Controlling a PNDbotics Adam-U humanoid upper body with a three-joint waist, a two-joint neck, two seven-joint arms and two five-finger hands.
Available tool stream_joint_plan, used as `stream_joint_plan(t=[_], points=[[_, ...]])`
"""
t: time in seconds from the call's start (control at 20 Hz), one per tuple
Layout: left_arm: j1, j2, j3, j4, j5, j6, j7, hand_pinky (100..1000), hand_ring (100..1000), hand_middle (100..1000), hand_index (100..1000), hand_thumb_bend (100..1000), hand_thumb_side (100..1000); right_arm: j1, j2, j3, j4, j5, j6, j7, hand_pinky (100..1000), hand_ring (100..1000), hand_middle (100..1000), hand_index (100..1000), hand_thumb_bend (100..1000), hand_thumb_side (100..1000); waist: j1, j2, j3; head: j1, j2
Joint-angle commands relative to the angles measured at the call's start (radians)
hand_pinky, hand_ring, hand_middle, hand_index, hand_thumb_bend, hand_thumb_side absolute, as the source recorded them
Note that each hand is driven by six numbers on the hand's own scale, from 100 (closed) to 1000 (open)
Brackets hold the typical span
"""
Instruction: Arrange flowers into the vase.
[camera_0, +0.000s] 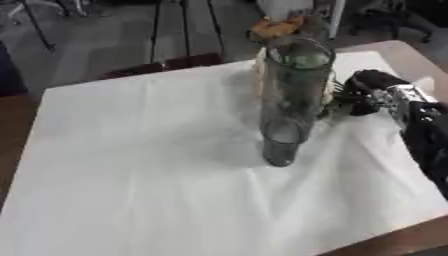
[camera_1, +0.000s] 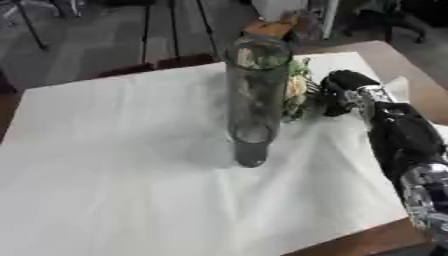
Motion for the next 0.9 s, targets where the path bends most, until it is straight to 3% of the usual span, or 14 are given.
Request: stream_joint_plan(t=[0.05, 0.15, 0.45, 0.6, 0.9], points=[[0.001, 0.011, 0.01, -0.014, -0.005, -0.001, 0.007, 711, 668, 647, 835, 520, 967, -0.034, -0.017, -0.041, -0.03, -0.006, 0.03, -0.026, 100, 100, 100, 100, 345, 100, -0.007, -0.032, -0.016, 0.006, 0.007], [0.0, 0.011, 0.013, -0.014, -0.007, -0.001, 0.01, 711, 668, 647, 835, 520, 967, -0.063, -0.002, -0.088, -0.077, -0.035, 0.059, -0.054, 100, 100, 100, 100, 345, 100, -0.008, -0.03, -0.023, 0.011, 0.003], [0.0, 0.013, 0.012, -0.014, -0.01, -0.002, 0.011, 712, 668, 647, 834, 521, 967, -0.044, 0.044, -0.234, -0.222, -0.124, 0.146, -0.144, 100, 100, 100, 100, 343, 100, -0.013, -0.036, -0.024, 0.008, 0.0], [-0.001, 0.015, 0.01, -0.014, -0.011, -0.002, 0.01, 713, 668, 647, 834, 522, 967, -0.016, 0.063, -0.301, -0.291, -0.169, 0.154, -0.188, 100, 100, 100, 100, 342, 100, -0.017, -0.039, -0.023, 0.003, -0.001], [0.0, 0.017, 0.01, -0.014, -0.011, -0.001, 0.008, 714, 668, 647, 834, 522, 967, 0.003, 0.063, -0.304, -0.313, -0.258, 0.166, -0.222, 100, 100, 100, 100, 334, 100, -0.021, -0.045, -0.024, 0.0, -0.001]])
